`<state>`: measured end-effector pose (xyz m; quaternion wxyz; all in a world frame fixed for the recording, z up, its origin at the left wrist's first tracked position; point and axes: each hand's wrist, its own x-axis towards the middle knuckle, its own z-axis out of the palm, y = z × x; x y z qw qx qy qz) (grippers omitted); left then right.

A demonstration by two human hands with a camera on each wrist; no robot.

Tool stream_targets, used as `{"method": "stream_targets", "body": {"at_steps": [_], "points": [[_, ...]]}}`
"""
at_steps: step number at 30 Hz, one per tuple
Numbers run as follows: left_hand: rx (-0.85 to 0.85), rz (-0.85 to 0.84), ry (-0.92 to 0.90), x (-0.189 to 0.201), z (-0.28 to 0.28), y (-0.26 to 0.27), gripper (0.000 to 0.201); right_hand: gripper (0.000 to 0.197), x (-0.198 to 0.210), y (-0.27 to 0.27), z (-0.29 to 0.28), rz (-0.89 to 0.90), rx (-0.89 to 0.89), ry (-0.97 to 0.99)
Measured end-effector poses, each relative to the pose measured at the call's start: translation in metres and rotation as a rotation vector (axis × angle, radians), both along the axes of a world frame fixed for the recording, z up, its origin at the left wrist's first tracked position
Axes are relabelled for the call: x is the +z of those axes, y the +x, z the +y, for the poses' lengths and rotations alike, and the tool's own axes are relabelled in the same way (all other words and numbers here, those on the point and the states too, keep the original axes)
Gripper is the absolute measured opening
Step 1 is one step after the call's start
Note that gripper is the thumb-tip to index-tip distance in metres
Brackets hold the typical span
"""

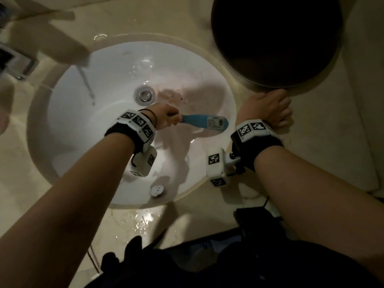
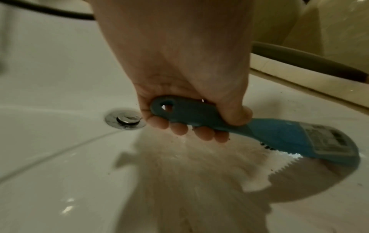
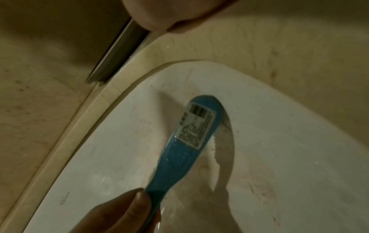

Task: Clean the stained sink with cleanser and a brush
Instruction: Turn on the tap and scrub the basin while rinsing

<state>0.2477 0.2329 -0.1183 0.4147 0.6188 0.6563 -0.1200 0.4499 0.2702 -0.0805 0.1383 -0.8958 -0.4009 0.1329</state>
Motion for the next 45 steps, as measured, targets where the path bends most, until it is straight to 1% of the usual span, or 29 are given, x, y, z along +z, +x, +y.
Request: {"method": "stream_targets", "body": {"at_steps": [4,6,8,10,11,12,13,15,16,18,20,21,22,24,27,28,29,31,33,34,36,39,41,43,45], "points": [[0.072,0.113,-0.001,-0.010,0.006,-0.004,0.030,0.031,-0.001,0.000,0.001,-0.016,-0.009,-0.013],[0.061,0.092,0.021,-0.013,0.006,-0.014,0.026,0.030,0.000,-0.001,0.001,-0.019,-0.011,-0.009],[-0.025,0.036,0.057,-0.011,0.008,-0.018,0.024,0.029,0.001,0.000,0.002,-0.017,-0.012,-0.019],[-0.196,-0.001,0.119,-0.009,0.013,-0.012,0.022,0.029,0.001,0.000,0.002,-0.015,-0.012,-0.024],[-0.294,0.013,0.162,-0.008,0.016,-0.007,0.023,0.029,0.001,-0.001,0.001,-0.016,-0.013,-0.024],[-0.370,0.051,0.226,-0.006,0.020,-0.001,0.026,0.030,0.001,-0.001,0.001,-0.020,-0.013,-0.026],[-0.408,0.097,0.298,-0.003,0.024,0.004,0.028,0.030,0.001,-0.002,0.001,-0.025,-0.012,-0.030],[-0.399,0.181,0.425,0.004,0.034,0.011,0.031,0.031,0.002,-0.002,0.001,-0.033,-0.011,-0.037],[-0.371,0.223,0.449,0.006,0.038,0.012,0.031,0.031,0.002,-0.002,0.002,-0.035,-0.010,-0.039],[-0.331,0.323,0.402,0.009,0.046,0.006,0.031,0.031,0.003,-0.002,0.001,-0.041,-0.008,-0.047],[-0.362,0.403,0.337,0.015,0.053,-0.004,0.029,0.031,0.003,-0.002,0.001,-0.039,-0.009,-0.046],[-0.409,0.421,0.330,0.016,0.056,-0.008,0.029,0.031,0.003,-0.003,0.001,-0.036,-0.009,-0.043],[-0.463,0.415,0.332,0.017,0.059,-0.011,0.028,0.031,0.003,-0.003,0.001,-0.036,-0.007,-0.043],[-0.575,0.362,0.395,0.022,0.063,-0.007,0.028,0.030,0.003,-0.003,0.001,-0.036,-0.006,-0.041],[-0.722,0.245,0.644,0.031,0.066,0.017,0.021,0.030,0.002,-0.003,0.001,-0.043,-0.008,-0.039],[-0.740,0.238,0.680,0.036,0.068,0.022,0.019,0.030,0.002,-0.004,0.000,-0.045,-0.006,-0.041],[-0.714,0.286,0.632,0.038,0.071,0.022,0.023,0.030,0.003,-0.004,0.000,-0.044,-0.005,-0.043],[-0.574,0.436,0.489,0.040,0.078,0.009,0.033,0.030,0.003,-0.004,0.000,-0.044,-0.005,-0.046],[-0.397,0.522,0.415,0.046,0.082,-0.006,0.031,0.031,0.003,-0.004,0.000,-0.045,-0.005,-0.048],[-0.363,0.569,0.376,0.046,0.081,-0.013,0.028,0.031,0.004,-0.004,0.000,-0.042,-0.002,-0.051],[-0.389,0.569,0.332,0.047,0.076,-0.021,0.026,0.032,0.005,-0.004,0.000,-0.035,0.004,-0.059],[-0.513,0.420,0.311,0.043,0.067,-0.017,0.029,0.032,0.006,-0.003,0.000,-0.038,0.010,-0.069],[-0.569,0.323,0.363,0.040,0.063,-0.002,0.030,0.032,0.005,-0.003,0.000,-0.036,0.009,-0.063],[-0.607,0.310,0.432,0.040,0.062,0.017,0.030,0.032,0.004,-0.003,0.000,-0.036,0.009,-0.057],[-0.620,0.371,0.472,0.043,0.066,0.024,0.029,0.032,0.004,-0.003,0.000,-0.035,0.009,-0.061]]}}
